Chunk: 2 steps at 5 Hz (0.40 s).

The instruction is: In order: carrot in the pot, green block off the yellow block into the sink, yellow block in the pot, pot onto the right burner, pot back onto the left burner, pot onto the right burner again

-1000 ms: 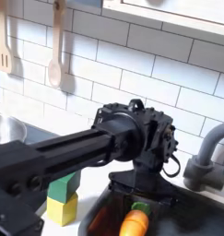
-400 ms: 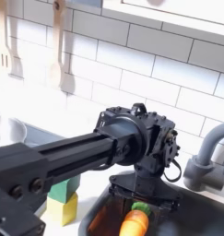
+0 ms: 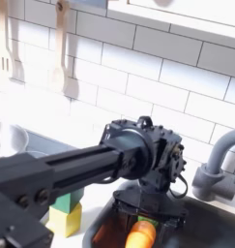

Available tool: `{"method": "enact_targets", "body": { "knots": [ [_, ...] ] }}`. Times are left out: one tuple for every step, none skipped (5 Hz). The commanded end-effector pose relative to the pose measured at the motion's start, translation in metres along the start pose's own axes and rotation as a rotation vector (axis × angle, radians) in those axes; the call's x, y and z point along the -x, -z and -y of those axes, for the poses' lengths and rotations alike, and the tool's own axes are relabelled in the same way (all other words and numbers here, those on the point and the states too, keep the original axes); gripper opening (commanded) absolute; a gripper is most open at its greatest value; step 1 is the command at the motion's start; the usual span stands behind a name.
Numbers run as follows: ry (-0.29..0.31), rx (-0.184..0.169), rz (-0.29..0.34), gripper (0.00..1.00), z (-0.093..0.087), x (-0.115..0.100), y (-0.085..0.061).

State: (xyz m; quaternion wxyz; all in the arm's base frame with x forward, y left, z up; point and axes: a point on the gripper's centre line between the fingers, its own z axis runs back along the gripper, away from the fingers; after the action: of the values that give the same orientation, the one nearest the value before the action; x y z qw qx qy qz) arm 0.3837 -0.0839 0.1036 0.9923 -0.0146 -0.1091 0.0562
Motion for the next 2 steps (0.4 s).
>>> {"method": "enact_targets", "body": {
  "knots": [
    [-0.011,-0.021,0.01,1.0,-0.0029,-0.0015,-0.001],
    [-0.018,-0.024,0.008,1.0,-0.0033,-0.0009,-0.0007]
  ]
}}
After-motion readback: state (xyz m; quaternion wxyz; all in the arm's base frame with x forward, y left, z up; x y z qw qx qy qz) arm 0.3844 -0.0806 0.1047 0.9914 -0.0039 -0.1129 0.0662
